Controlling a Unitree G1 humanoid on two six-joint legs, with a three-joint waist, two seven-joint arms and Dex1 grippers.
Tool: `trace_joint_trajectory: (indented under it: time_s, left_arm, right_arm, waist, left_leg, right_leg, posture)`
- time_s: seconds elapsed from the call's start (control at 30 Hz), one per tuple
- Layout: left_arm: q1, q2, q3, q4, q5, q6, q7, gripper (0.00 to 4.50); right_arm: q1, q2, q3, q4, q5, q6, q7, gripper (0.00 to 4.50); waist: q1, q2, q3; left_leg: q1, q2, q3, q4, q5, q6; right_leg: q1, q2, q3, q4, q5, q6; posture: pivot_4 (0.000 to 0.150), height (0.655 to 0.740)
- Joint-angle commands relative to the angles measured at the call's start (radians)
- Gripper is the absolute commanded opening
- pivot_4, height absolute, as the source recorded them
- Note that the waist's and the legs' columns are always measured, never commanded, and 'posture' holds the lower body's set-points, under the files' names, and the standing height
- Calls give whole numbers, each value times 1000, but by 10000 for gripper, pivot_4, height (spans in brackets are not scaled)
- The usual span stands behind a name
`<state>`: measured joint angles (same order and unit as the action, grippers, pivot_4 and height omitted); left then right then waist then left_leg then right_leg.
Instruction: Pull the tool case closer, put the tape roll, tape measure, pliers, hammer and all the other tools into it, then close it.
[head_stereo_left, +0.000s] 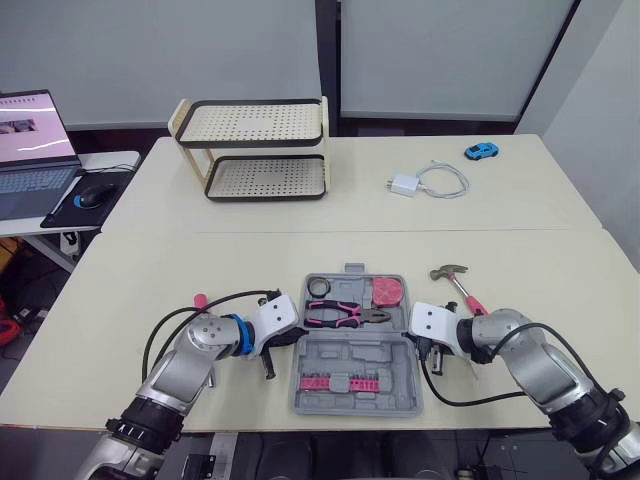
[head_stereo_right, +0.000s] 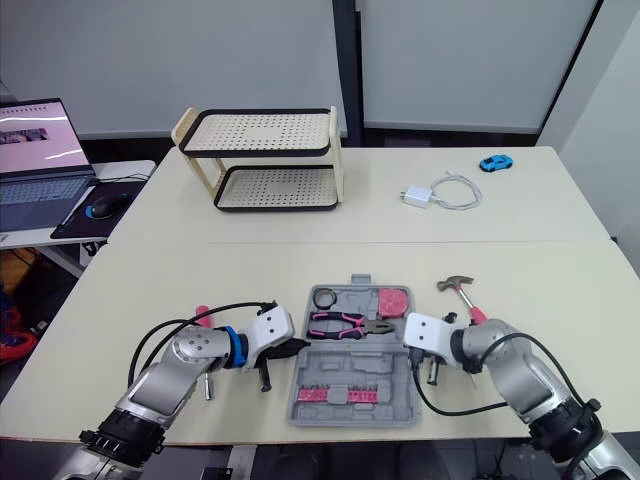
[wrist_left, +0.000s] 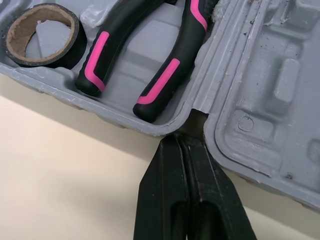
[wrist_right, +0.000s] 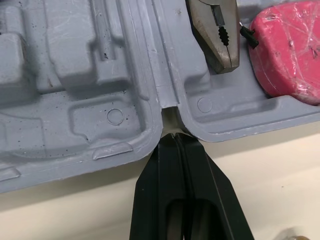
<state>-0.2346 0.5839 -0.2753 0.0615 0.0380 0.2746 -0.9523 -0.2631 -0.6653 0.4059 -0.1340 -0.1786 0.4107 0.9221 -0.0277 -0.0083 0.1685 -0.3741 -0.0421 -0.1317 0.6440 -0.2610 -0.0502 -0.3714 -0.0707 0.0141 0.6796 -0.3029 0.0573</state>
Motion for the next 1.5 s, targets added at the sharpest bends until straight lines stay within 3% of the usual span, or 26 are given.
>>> trace_joint_trajectory:
  time_s: [0.03, 0.87, 1.5]
  left_arm:
    - [-26, -36, -29, 10, -1, -24, 3, 320]
    - [-84, -75, -21, 114, 30, -81, 8, 320]
    - [-44, -90, -62, 54, 24, -48, -31, 320]
  right_arm:
    - [-29, 34, 0, -12, 3, -52, -18, 0]
    - [-77, 73, -26, 107, -28, -125, -40, 0]
    - [-10, 62, -30, 12, -16, -59, -14, 0]
  waist:
    - [0, 0, 0]
    - [0, 0, 0]
    - [0, 0, 0]
  left_leg:
    - [0, 0, 0, 0, 0, 0]
    - [0, 0, 0, 0, 0, 0]
    - [-1, 0, -1, 0, 0, 0]
  right_leg:
    - [0, 0, 0, 0, 0, 0]
    - [0, 0, 0, 0, 0, 0]
    - [-1, 0, 0, 0, 0, 0]
  posture:
    - [1500, 7400]
    - [1500, 7400]
    - [1500, 7400]
